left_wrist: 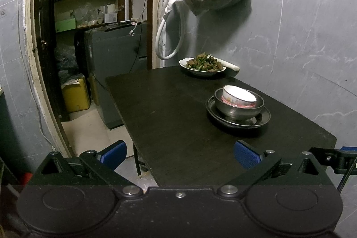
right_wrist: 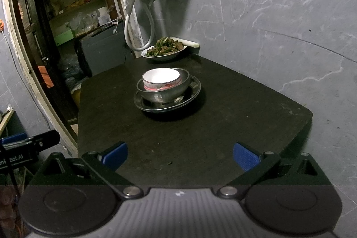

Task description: Organize plates and bowls

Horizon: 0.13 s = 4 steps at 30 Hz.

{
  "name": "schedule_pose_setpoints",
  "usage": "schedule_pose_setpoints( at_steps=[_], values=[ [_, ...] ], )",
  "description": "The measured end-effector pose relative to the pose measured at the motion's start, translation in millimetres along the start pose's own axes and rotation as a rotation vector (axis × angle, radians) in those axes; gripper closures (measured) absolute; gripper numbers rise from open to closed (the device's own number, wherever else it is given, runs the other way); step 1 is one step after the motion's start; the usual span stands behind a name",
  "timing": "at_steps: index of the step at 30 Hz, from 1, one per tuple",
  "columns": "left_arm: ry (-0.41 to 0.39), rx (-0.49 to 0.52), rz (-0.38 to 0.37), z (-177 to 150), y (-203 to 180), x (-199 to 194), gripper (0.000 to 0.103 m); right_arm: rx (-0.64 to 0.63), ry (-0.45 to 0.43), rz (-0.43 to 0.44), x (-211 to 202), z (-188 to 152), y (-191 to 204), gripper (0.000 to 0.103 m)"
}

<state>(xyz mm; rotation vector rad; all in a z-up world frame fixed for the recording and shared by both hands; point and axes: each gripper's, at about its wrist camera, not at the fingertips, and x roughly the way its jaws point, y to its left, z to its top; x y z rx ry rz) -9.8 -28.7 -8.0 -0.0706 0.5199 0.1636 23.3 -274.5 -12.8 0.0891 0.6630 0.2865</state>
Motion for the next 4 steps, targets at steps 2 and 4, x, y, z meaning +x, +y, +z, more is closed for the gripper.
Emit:
schedule_pose_setpoints(
  at_steps=[2, 4],
  values=[
    [0.001, 0.001, 0.001, 0.0, 0.1, 0.1, 0.001, 0.0, 0.002, 0.001, 0.8, 0.0, -0.1, 0.0],
    [0.004, 0.001, 0.002, -1.4, 0.8, 1.6, 0.001, 0.001, 0.004, 0.002, 2.2, -0.6, -0.4, 0.0]
  ],
)
